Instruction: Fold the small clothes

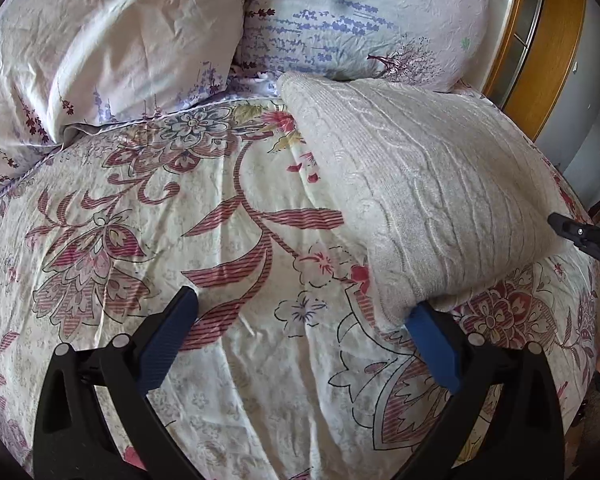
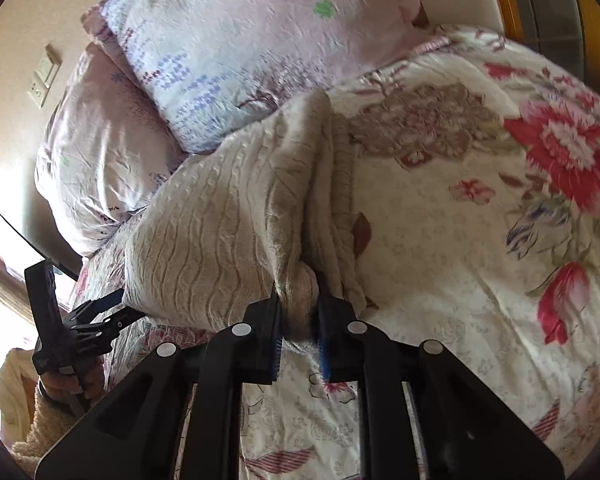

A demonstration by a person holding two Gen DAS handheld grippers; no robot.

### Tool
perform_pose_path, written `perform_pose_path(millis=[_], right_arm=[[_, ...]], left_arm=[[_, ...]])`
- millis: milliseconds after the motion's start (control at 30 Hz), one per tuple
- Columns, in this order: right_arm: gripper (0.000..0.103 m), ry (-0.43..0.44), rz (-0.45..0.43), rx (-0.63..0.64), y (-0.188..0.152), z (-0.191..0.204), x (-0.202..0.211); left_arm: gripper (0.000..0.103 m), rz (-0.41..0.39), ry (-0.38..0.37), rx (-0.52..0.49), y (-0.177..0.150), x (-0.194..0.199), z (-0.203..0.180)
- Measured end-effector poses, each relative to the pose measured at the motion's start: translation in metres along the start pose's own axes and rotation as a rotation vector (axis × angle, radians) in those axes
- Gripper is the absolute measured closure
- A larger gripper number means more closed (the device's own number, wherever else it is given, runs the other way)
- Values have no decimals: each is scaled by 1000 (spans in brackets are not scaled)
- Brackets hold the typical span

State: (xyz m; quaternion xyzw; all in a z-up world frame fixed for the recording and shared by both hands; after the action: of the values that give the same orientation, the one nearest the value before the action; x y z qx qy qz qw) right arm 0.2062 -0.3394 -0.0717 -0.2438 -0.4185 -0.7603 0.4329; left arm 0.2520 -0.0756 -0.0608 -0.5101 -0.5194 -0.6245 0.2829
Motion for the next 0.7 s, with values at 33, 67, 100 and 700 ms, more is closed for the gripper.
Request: perform_pose_path(millis=[33, 67, 100, 700], right_arm=[[89, 20, -1, -18, 2, -1, 1], [89, 23, 8, -23, 3, -1, 1], [89, 26, 18, -18, 4, 0, 2], [7, 215, 205, -178, 86, -11, -41]], left_arm=[[3, 5, -5, -7, -1, 1, -1], [3, 15, -18, -13, -3, 3, -2], [3, 21, -37, -19, -6, 8, -3], [4, 64, -447, 256, 82, -19, -2]])
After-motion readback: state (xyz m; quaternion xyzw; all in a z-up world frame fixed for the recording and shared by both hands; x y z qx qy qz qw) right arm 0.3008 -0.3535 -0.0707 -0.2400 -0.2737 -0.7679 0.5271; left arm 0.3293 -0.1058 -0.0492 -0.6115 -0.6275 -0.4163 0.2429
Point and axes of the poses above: each gripper's, at about its wrist camera, not at the fingertips, and x roughly against the way its jaws point, z to its left, y to its top, the point moved 9 cm from there along -x, roughly the way its jaws point, and after that the axes turned 13 degrees about z, right-handed, at the moved point
